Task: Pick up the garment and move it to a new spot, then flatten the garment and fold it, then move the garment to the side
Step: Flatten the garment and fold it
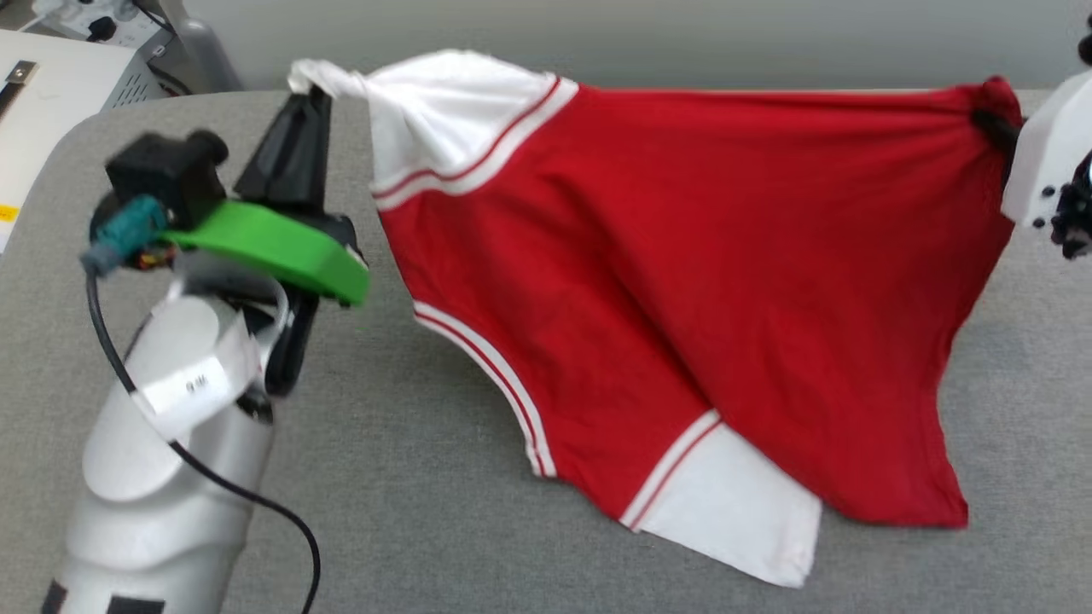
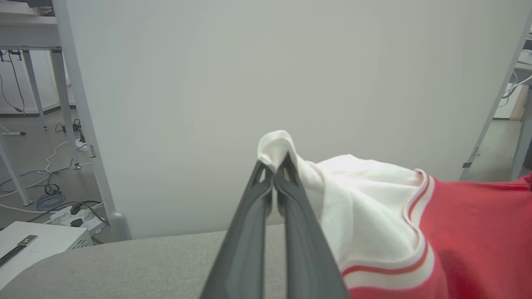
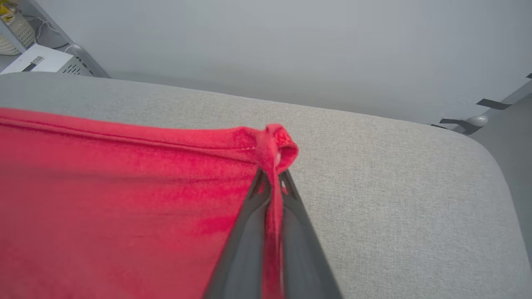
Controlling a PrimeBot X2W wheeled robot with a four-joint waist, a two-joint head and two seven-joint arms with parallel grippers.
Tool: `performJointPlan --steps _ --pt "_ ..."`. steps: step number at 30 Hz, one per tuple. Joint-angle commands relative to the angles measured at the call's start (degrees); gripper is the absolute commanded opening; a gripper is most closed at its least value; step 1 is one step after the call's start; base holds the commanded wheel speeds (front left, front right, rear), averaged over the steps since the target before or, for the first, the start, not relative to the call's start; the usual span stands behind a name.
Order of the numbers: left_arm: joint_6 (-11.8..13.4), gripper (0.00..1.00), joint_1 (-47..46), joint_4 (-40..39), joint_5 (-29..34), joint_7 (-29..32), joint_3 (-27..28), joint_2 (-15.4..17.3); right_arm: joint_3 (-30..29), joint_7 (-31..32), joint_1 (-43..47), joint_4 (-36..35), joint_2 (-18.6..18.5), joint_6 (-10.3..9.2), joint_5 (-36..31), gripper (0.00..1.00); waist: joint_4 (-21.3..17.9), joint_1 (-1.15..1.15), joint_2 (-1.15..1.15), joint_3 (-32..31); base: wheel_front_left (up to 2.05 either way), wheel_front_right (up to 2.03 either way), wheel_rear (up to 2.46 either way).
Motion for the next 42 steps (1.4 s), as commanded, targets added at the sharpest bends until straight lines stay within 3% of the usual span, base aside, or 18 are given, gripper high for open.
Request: performJointPlan --steps 1,7,14,24,32,42 --pt "-0.3 0.00 -3.6 1.7 -0.2 0.5 0.9 0.7 -0.7 -0.8 -2.1 1.0 0.7 -0.04 -1.3 0.00 -1.8 0.00 0.00 0.2 0.00 0.00 0.00" --pt "-0.9 0.00 -17.5 10.2 0.4 1.7 1.5 1.1 -4.3 -4.4 -9.9 4.3 2.8 -0.04 -6.3 0.00 -3.7 0.00 0.00 3.0 0.00 0.00 0.00" --pt "-0.5 0.00 -35.3 19.3 4.0 0.9 1.0 2.3 -10.3 -12.7 -22.6 8.2 5.3 -0.04 -13.7 0.00 -4.9 0.00 0.00 9.5 0.00 0.00 0.00" --pt "0.1 0.00 -56.2 30.0 6.6 -1.1 0.7 2.0 -14.8 -19.7 -38.2 12.7 6.8 -0.04 -22.2 0.00 -4.3 0.00 0.00 18.9 0.00 0.00 0.00" --pt "-1.2 0.00 -61.9 38.8 5.4 -3.7 0.9 0.4 -15.1 -22.7 -42.4 17.3 9.9 -0.04 -23.0 0.00 -3.7 0.00 0.00 23.8 0.00 0.00 0.00" --pt "-3.9 0.00 -58.5 48.3 3.0 -6.5 1.0 -1.5 -10.8 -24.9 -37.7 22.4 12.5 -0.04 -19.7 0.00 -3.3 0.00 0.00 26.3 0.00 0.00 0.00"
